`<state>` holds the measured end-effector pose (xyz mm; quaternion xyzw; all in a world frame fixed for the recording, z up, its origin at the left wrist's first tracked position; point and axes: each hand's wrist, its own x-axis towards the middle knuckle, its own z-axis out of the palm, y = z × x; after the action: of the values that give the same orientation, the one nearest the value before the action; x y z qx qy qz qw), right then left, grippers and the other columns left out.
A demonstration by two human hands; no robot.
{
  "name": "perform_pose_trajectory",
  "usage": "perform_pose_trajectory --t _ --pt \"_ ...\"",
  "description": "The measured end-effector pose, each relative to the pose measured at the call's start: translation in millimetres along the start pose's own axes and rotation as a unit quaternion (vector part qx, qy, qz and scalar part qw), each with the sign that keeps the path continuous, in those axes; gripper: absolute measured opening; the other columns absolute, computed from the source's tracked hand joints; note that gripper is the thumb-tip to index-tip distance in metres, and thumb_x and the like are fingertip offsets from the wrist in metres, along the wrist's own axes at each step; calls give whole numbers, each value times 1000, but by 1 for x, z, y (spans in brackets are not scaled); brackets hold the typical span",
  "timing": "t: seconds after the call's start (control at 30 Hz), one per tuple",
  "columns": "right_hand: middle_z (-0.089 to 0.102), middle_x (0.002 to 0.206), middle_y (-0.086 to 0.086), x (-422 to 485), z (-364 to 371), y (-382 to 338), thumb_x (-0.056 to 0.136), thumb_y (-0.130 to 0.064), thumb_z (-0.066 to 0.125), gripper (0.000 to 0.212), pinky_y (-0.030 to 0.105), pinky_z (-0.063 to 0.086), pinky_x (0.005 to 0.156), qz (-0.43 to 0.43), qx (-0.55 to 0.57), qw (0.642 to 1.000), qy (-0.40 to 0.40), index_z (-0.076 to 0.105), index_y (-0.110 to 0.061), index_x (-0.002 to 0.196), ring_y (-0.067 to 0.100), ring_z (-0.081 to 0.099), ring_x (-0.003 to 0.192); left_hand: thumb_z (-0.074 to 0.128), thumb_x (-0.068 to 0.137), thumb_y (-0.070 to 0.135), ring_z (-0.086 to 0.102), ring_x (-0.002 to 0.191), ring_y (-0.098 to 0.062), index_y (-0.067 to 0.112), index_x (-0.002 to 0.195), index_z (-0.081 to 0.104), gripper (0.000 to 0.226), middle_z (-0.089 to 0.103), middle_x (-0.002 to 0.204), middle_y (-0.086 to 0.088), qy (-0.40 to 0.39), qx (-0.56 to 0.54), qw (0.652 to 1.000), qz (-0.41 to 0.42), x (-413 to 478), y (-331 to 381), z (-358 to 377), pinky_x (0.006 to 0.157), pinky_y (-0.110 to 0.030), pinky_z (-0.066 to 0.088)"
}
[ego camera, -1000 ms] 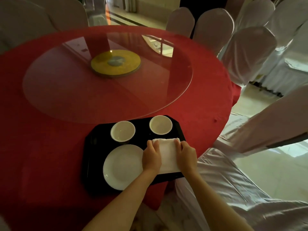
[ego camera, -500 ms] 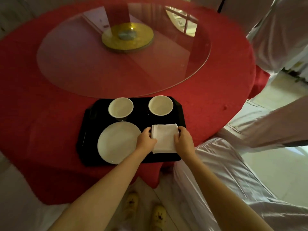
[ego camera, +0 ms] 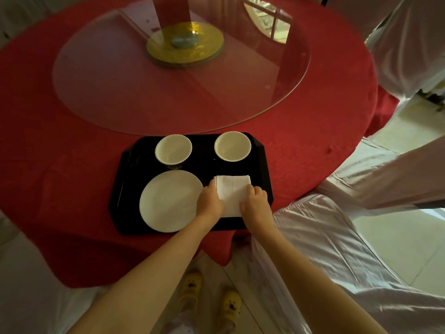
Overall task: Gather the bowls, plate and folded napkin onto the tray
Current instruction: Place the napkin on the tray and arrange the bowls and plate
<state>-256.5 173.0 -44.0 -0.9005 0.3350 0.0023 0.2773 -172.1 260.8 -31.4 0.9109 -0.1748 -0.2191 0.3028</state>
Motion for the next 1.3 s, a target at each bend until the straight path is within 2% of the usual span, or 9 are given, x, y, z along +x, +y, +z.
perform_pose_trajectory --t 0.23,0.3,0.43,0.57,0.73,0.87,1.0,1.17,1.3 --pt "49 115 16 1 0 1 91 -6 38 38 39 48 83 -3 -3 1000 -13 39 0 128 29 43 106 49 81 -2 58 104 -31 7 124 45 44 59 117 -17 -16 23 1000 7 -1 -2 -6 85 -40 51" --pt "49 118 15 2 -4 0 90 -9 42 39 38 46 83 -5 9 1000 -14 39 -1 128 30 44 110 51 84 3 55 112 -31 6 131 40 49 55 125 -17 13 41 999 13 -3 0 -9 91 -39 49" --pt "43 139 15 23 -29 -1 90 -18 54 56 36 38 101 -29 57 998 28 32 -4 139 30 39 127 51 89 7 47 125 -28 8 141 29 56 46 138 -15 95 1 993 69 9 7 -29 103 -40 44" --pt "37 146 13 63 -62 -1 85 -29 65 72 41 31 109 -28 69 997 16 27 -6 142 30 31 135 54 87 5 41 132 -28 9 143 25 63 39 144 -15 70 -40 996 40 47 14 -48 108 -40 39" --pt "41 142 13 100 -71 -8 74 -28 76 83 45 28 108 -54 46 997 -44 29 -7 139 33 32 133 61 83 7 37 133 -30 10 144 24 71 37 145 -16 -23 12 999 42 82 8 -45 105 -37 37" --pt "37 145 12 114 -60 -14 71 -20 78 89 33 29 103 -65 109 990 -61 25 -8 142 29 32 134 56 83 1 41 131 -31 13 143 29 67 42 142 -16 -38 7 996 83 98 4 -46 104 -40 38" --pt "24 151 11 119 -51 -14 71 -20 79 99 39 27 110 -25 142 987 -66 14 -11 146 25 25 138 47 80 -8 51 121 -29 16 138 38 64 54 132 -14 -41 -19 993 110 110 3 -50 97 -37 44" --pt "34 135 11 111 -38 -20 66 -25 82 87 30 35 97 -18 148 989 9 30 -12 135 19 38 118 42 76 -13 59 103 -29 20 128 51 63 65 114 -12 -20 -23 989 143 121 9 -54 81 -35 48" --pt "36 130 8 102 -25 -26 65 -29 82 85 28 36 89 2 175 982 70 32 -13 132 15 40 111 41 73 -13 60 93 -31 18 119 57 58 67 102 -14 -28 -23 988 151 129 15 -56 75 -39 50"
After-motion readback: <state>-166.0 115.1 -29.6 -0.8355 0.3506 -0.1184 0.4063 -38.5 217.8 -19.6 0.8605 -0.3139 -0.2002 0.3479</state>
